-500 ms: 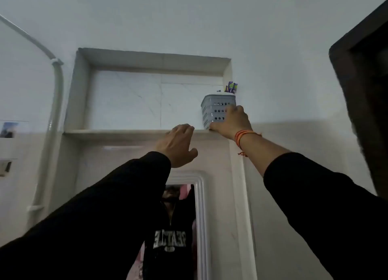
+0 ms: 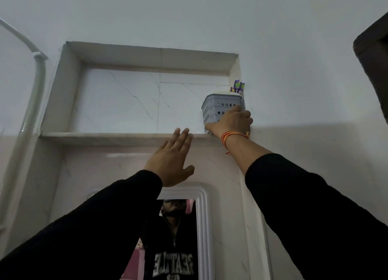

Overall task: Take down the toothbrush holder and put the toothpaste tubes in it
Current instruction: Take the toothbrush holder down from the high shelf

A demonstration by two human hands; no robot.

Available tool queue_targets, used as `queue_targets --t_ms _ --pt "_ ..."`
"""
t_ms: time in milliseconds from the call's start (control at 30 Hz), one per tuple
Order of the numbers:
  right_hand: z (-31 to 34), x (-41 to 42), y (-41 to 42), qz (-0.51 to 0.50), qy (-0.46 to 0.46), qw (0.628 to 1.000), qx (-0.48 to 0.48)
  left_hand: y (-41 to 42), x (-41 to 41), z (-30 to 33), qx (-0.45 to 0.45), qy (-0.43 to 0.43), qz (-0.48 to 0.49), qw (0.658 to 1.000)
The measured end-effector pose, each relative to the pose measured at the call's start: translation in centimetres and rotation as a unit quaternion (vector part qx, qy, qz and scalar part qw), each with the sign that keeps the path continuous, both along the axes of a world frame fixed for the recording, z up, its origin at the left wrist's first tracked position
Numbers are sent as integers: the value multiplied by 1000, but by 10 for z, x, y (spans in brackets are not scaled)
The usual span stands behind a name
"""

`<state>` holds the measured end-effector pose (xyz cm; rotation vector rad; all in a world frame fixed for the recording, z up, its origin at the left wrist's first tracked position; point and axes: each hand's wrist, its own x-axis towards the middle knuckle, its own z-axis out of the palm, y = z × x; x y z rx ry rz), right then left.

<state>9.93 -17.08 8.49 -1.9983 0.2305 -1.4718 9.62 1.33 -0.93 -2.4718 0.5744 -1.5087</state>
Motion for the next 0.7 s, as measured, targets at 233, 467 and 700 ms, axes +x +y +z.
queue_targets --t_ms 233,467,700 --pt "3 -18 4 61 -3 997 55 6 -9 8 -19 60 -44 997" --pt "-1 -66 3 114 29 991 54 17 -27 5 -41 106 -88 990" --pt "-53 -113 20 209 4 976 60 37 -54 -39 -84 151 -134 976"
